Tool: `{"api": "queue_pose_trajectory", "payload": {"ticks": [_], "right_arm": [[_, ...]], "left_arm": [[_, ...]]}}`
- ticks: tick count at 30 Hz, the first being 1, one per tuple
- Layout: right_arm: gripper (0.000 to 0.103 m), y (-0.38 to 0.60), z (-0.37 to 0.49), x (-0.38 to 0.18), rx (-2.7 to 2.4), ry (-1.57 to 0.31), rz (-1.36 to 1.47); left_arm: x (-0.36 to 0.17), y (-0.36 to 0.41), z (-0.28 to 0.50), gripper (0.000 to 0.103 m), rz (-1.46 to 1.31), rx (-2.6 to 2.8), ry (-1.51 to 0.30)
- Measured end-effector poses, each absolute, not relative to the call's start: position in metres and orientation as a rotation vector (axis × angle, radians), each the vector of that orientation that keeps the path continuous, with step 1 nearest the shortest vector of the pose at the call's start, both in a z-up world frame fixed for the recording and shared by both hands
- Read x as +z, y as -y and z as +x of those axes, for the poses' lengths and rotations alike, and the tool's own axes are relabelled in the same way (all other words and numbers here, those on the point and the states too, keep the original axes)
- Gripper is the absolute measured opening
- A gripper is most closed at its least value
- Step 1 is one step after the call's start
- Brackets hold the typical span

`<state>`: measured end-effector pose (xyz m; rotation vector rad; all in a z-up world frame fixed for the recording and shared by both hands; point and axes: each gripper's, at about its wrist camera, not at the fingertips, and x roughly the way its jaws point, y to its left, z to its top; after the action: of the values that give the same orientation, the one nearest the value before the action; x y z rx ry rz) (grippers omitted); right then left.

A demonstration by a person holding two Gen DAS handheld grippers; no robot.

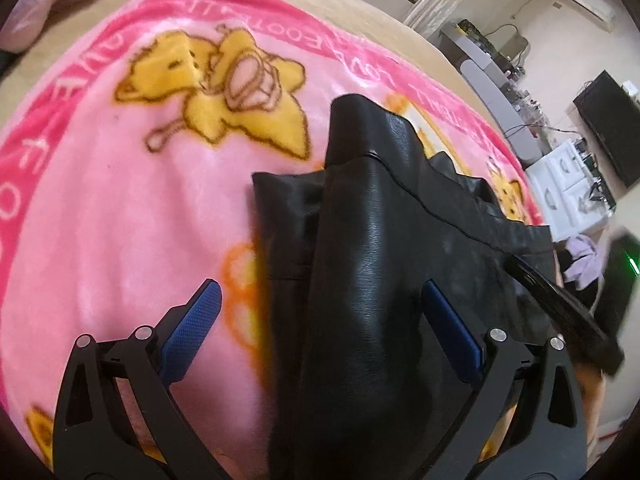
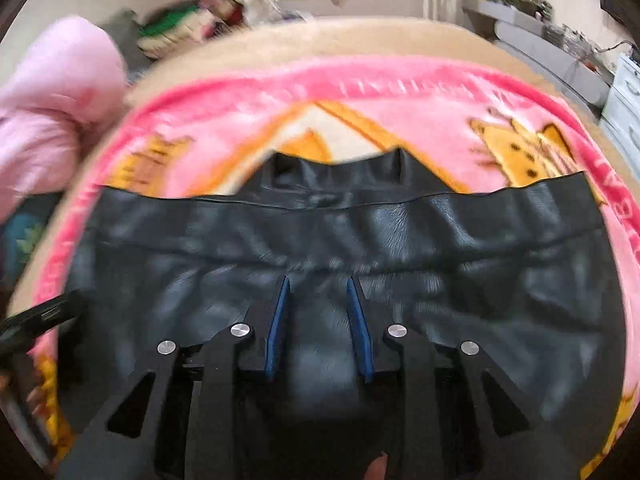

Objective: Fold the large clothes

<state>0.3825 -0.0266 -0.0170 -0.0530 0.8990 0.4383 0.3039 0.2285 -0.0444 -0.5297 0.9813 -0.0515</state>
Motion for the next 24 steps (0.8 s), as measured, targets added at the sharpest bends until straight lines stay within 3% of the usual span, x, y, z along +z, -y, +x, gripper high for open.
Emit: {"api": "queue_pose_trajectory", "payload": {"ticks": [4,11,15,19,24], "right_arm": [[0.028,0.039,0.331,-0.011,0.476,-0.864,-0.090],[0.029,0.030,0.299,-0.056,0.456,-0.913,-0.169],[0.032,0.016,0.284,-0.038,0.477,-0.826,-0.213],[0.067,-0.026,0.236,-0.019,0.676,-0.677,-0.347],[0.069,-0.088,0.194,-0.042,0.760,-0.556,-0.662]], "left_arm": [[-0.048,-0.225,0.308,0.093,-0.498,-0.044,-1.001],[-0.054,-0.230,0.310,0.093,-0.547,-0.076,-1.020],[-0.051,-0.233,0.309,0.093,-0.545,-0.074,-1.022],[-0.044,-0.242,0.308,0.093,-0.553,-0.070,-0.989],[-0.037,-0.251,0.308,0.093,-0.571,-0.058,-0.969]]}}
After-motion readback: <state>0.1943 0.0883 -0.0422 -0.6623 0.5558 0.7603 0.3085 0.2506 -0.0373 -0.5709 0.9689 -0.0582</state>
